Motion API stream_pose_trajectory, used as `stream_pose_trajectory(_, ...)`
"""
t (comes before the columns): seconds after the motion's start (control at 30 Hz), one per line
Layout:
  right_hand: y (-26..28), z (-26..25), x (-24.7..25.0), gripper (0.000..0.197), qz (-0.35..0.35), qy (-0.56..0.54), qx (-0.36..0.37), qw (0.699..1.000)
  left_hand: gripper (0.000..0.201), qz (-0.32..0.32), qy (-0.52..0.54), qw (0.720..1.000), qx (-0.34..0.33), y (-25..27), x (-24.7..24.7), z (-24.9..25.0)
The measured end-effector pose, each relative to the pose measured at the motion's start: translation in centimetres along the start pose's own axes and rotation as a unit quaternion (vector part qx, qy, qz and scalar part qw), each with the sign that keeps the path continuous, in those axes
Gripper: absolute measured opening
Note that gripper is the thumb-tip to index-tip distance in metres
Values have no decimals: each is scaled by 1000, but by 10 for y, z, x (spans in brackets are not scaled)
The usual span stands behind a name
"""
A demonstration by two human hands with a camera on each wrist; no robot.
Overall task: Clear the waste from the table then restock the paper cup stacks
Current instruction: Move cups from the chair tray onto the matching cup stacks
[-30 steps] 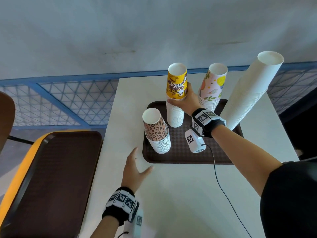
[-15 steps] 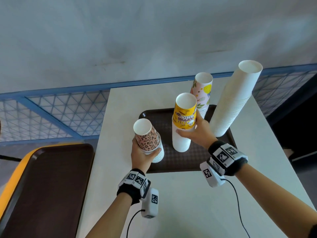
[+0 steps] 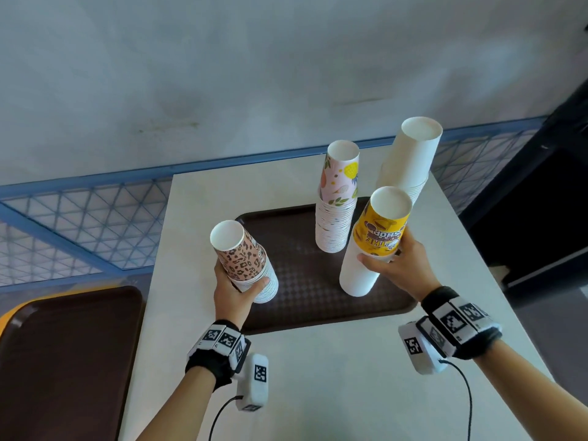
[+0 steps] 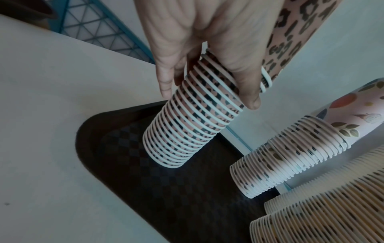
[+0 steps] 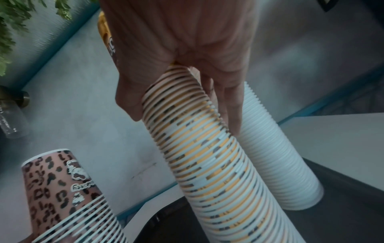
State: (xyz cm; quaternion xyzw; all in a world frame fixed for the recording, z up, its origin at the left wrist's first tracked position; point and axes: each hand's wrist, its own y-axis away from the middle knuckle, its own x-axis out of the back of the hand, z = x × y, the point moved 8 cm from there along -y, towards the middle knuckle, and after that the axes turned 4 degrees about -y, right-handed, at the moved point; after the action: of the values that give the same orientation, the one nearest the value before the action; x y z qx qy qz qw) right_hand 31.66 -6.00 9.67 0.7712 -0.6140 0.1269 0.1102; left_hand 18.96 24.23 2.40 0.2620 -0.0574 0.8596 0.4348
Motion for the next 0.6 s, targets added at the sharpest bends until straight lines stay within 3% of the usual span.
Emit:
stream_pose_trajectory(0.1, -2, 0, 9, 64, 7, 10, 5, 1000, 90, -26, -19, 999, 44, 17, -4, -13)
stream_pose_trajectory(0.2, -4, 0, 17, 66, 9, 21, 7, 1000, 66, -60, -60, 990, 117, 42, -16, -40)
stream_pose_trajectory(0.27, -3, 1, 23, 67, 15, 19, 5, 1000, 45, -112, -62, 985, 117, 55, -34, -39)
stream_pose_trajectory(0.33, -3, 3, 28, 68, 20, 20, 4, 1000, 37, -154, -66, 983, 74, 60, -55, -17)
stream_pose_trajectory(0.43, -3, 8, 32, 72, 14, 23, 3, 1000, 55, -157, -23, 987, 4, 48, -81, 40)
stream_pose_trajectory(0.6, -5, 14, 34, 71, 3, 15, 2, 1000, 94, -105, 34, 992, -57, -6, -110, 123)
